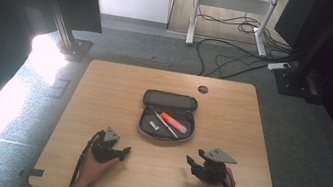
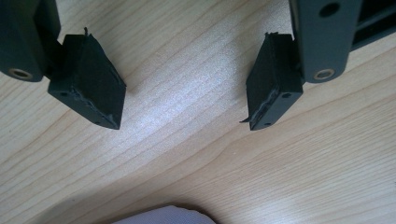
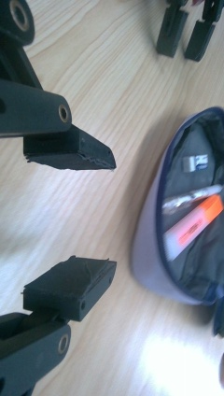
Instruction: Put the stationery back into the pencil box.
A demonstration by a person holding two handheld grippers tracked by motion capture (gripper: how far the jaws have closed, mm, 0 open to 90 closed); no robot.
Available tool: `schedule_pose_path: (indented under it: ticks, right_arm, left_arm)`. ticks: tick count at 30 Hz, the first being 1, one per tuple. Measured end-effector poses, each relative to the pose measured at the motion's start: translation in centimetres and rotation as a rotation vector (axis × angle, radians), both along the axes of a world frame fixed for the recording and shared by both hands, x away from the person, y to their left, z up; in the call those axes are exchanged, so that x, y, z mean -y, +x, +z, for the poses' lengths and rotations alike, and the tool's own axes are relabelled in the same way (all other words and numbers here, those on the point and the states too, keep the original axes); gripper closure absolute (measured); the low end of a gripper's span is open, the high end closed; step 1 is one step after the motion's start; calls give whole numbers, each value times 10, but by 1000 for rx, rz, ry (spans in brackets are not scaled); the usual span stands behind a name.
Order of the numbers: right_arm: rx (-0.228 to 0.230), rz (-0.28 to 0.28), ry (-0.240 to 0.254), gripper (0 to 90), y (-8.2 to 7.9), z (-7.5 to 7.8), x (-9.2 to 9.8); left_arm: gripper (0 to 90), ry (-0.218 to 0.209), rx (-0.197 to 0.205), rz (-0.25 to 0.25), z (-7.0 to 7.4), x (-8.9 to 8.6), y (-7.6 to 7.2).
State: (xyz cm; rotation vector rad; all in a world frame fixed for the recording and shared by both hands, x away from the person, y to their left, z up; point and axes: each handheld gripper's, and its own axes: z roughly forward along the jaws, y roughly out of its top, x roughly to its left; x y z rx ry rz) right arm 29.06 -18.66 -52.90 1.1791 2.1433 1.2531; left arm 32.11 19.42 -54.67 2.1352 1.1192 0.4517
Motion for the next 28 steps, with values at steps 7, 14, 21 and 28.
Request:
schedule_pose_path:
  ticks: [7, 14, 21, 28]
  right_arm:
    - [-21, -30, 2, 434, -8, -10, 18]
    - [-42, -54, 1, 434, -11, -19, 30]
    - [-45, -57, -2, 432, -9, -20, 32]
    - [-40, -64, 3, 430, -9, -19, 35]
  left_arm:
    - [286, -1, 0, 0, 0, 0, 0]
    - [286, -1, 0, 0, 0, 0, 0]
    - [286, -1, 0, 0, 0, 0, 0]
    - [286, -1, 0, 0, 0, 0, 0]
